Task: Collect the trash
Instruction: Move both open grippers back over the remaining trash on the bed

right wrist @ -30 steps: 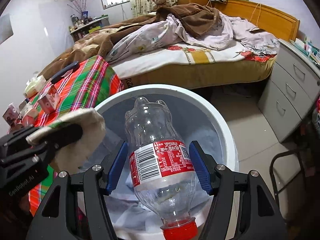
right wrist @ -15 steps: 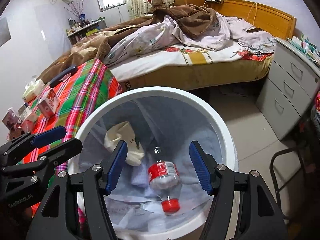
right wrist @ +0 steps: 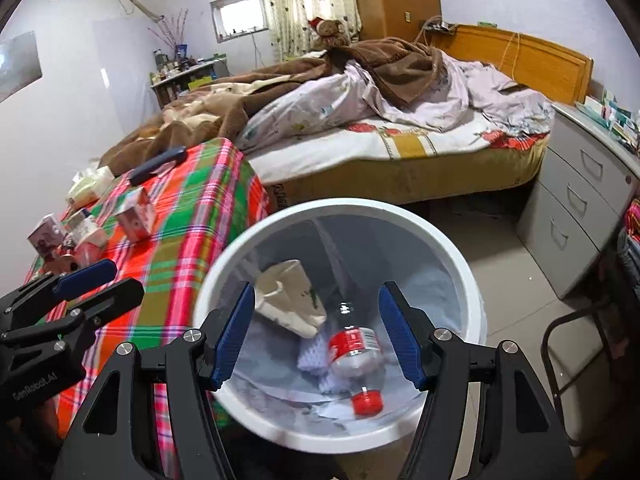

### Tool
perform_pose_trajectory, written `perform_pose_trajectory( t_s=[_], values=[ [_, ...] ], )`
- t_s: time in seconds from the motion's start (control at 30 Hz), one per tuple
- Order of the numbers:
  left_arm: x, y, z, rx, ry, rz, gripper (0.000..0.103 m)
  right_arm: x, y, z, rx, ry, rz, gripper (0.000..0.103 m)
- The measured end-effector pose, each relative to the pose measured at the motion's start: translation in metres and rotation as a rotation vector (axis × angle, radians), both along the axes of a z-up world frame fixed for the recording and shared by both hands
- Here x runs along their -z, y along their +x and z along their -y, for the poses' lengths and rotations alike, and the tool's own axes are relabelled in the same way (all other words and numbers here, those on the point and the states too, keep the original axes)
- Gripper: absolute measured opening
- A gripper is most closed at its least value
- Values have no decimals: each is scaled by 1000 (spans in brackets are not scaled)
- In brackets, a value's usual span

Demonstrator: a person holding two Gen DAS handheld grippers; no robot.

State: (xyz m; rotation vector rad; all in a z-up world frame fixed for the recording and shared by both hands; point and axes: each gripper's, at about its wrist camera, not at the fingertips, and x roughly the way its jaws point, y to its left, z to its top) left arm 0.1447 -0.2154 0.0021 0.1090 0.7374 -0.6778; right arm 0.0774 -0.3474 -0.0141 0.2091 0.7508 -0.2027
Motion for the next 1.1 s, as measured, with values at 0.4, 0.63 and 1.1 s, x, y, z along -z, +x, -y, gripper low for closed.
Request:
perform_pose_trajectory(
  t_s=[0.4, 0.63, 1.1],
  values=[
    [-17, -17, -74, -115, -11, 56, 52, -15, 2, -56, -103, -24, 76, 66],
    [-18, -18, -128, -208, -14, 68, 52, -16, 14, -91, -190, -13, 104, 66],
    [-14, 7, -235, -398, 0, 73, 59, -16, 55, -137, -274, -28, 108, 70]
  ],
)
